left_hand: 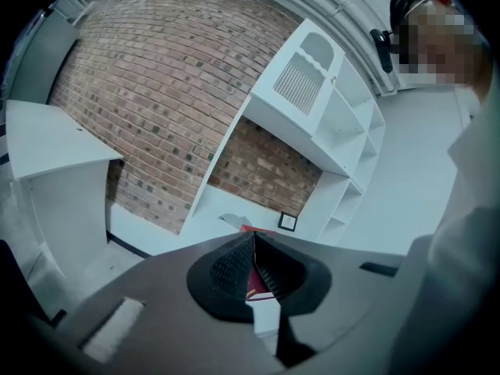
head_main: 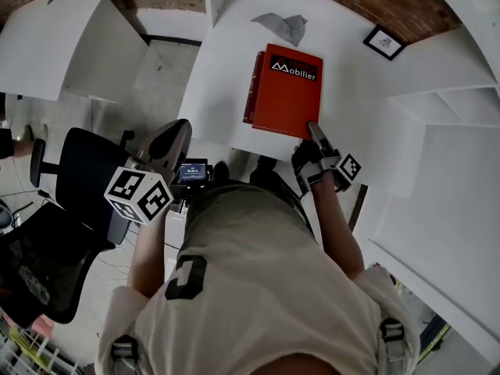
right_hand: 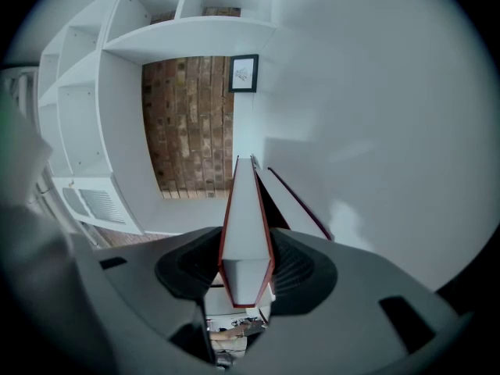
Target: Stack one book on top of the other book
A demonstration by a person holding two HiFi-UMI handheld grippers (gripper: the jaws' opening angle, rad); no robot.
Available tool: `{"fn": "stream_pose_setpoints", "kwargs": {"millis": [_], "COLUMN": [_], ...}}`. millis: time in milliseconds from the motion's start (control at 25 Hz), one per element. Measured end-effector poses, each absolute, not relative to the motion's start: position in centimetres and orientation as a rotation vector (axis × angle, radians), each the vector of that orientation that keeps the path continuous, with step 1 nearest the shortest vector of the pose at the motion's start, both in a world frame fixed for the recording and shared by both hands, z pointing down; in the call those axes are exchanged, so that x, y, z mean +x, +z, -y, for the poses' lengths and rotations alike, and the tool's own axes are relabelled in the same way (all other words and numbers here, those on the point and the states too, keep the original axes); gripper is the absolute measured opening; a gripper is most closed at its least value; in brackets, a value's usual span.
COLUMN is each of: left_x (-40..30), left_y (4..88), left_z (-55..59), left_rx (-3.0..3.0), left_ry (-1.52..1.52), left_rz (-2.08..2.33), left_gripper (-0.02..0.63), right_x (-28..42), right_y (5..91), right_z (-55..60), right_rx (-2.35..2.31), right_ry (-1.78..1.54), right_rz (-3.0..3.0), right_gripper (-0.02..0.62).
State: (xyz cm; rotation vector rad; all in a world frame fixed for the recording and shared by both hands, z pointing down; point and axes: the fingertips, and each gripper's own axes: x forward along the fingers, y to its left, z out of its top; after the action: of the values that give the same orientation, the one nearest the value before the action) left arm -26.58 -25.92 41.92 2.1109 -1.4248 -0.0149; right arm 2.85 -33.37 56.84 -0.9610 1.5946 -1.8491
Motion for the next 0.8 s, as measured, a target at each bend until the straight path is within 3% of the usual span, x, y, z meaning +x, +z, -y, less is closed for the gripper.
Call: {"fn": "stream_pose_setpoints", "kwargs": {"millis": [800], "left_x": [-28.0], "left_y": [42.9], "left_z": [23.9], "left_rx": [2.086], "left_ry": [0.000], "left_rz": [1.453], "left_gripper": [0.006], "right_x": [1.6], "right_y": [57.6], "right_z": [33.1], "right_rx": [-0.909], "right_ry": [-1.952], "right_rz": [-1.718], "right_gripper": [0.164]}}
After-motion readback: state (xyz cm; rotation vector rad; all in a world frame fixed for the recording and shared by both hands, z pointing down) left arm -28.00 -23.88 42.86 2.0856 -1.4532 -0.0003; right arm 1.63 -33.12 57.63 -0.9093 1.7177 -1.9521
